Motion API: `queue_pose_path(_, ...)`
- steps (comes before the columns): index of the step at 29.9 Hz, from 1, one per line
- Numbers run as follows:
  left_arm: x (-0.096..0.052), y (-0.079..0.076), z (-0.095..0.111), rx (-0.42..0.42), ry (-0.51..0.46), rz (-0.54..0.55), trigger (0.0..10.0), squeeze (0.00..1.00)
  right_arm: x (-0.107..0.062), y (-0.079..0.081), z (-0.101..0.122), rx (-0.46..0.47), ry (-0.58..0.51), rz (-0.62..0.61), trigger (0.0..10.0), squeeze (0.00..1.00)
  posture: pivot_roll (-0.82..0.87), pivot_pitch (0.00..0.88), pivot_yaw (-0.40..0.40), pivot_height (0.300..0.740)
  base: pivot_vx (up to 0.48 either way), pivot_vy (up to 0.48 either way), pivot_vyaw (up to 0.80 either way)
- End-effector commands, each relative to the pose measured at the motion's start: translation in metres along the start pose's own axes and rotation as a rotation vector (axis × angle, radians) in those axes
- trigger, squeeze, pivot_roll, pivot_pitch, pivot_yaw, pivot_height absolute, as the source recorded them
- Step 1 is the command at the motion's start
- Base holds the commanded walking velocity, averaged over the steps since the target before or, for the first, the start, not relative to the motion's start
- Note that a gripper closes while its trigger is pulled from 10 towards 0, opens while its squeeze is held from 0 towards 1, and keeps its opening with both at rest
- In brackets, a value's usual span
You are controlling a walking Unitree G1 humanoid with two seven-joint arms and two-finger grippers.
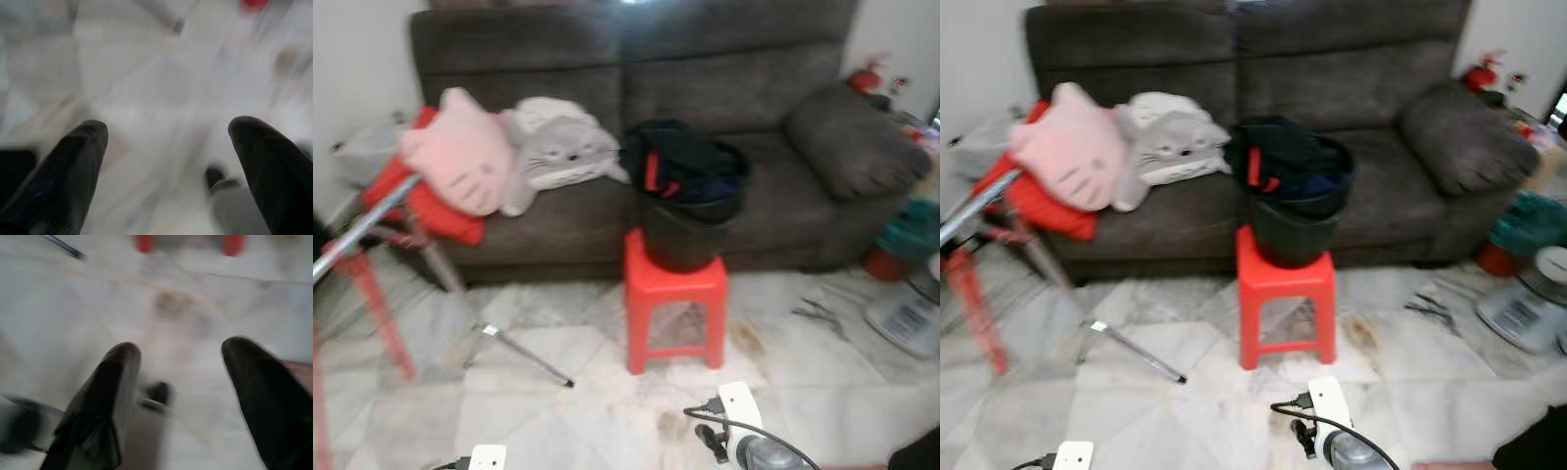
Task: Hang hanger
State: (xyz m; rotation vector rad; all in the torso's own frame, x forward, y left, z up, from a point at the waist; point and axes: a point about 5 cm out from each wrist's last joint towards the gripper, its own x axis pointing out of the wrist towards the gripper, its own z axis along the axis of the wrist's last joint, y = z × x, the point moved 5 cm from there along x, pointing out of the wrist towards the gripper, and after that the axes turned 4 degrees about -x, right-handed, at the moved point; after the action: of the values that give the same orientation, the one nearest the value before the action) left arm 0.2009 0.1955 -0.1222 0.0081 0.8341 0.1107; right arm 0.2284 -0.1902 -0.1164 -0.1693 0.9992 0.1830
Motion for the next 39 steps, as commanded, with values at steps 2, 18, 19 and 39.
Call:
queue_pose_path(2, -0.0044, 0.0128, -0.0149, 0.007, 0.046, 0.024, 10.0, 0.0, 0.0029, 0.0123, 0.0145, 0.002, -0.041, 0.026, 10.0, 0.0, -0.12, 0.0, 0.069, 0.732, 0.309, 0.0, 0.0)
queue_pose_path(18, -0.0048, 0.0133, -0.0159, 0.003, 0.048, 0.024, 10.0, 0.0, 0.0028, 0.0119, 0.0151, 0.005, -0.046, 0.024, 10.0, 0.0, -0.12, 0.0, 0.066, 0.732, 0.314, 0.0, 0.0)
queue_pose_path(19, -0.0048, 0.0133, -0.0159, 0.003, 0.048, 0.024, 10.0, 0.0, 0.0028, 0.0119, 0.0151, 0.005, -0.046, 0.024, 10.0, 0.0, -0.12, 0.0, 0.066, 0.732, 0.311, 0.0, 0.0)
queue_pose_path(39, -0.0053, 0.0106, -0.018, 0.005, 0.054, 0.012, 10.0, 0.0, 0.0028, 0.0128, 0.0162, -0.032, -0.047, 0.034, 10.0, 0.0, -0.12, 0.0, 0.07, 0.732, 0.323, 0.0, 0.1)
